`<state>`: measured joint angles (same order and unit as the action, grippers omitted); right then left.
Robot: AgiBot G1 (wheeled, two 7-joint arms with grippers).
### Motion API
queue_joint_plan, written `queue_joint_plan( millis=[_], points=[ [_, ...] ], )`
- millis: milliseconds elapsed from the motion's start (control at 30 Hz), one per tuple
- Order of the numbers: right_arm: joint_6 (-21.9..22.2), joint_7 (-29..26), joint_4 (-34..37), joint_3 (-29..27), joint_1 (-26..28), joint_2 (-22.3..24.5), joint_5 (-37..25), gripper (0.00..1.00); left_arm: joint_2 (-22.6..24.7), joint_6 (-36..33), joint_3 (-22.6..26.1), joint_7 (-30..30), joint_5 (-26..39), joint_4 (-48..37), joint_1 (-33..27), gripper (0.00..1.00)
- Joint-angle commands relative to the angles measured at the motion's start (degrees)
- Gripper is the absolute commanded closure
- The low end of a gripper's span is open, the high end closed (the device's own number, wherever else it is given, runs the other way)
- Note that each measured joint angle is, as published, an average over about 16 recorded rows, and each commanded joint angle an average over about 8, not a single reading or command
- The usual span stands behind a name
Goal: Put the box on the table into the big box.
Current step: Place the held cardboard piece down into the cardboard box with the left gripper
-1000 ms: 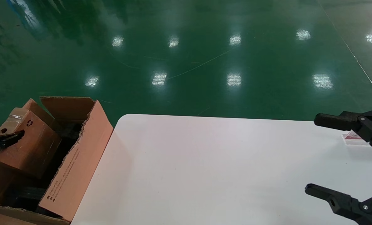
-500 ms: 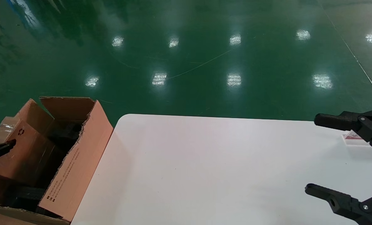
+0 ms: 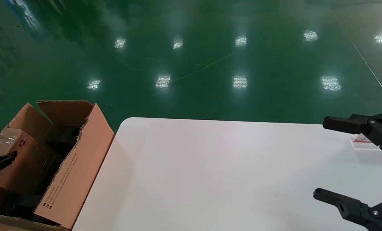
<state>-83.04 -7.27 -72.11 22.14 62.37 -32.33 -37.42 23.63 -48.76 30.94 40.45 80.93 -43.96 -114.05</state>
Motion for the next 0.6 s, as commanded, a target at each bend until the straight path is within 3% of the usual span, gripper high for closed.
queue_joint_plan(
  millis=[33,600],
  points=[
    [0.0,0.0,0.0,0.0,0.0,0.0,0.0,0.00,0.0,0.5,-0.8,-0.1,-0.4,0.1,1.0,1.00],
    [0.0,0.0,0.0,0.0,0.0,0.0,0.0,0.00,0.1,0.4,-3.7,-1.6,-1.6,3.3,4.1,1.00]
  ],
)
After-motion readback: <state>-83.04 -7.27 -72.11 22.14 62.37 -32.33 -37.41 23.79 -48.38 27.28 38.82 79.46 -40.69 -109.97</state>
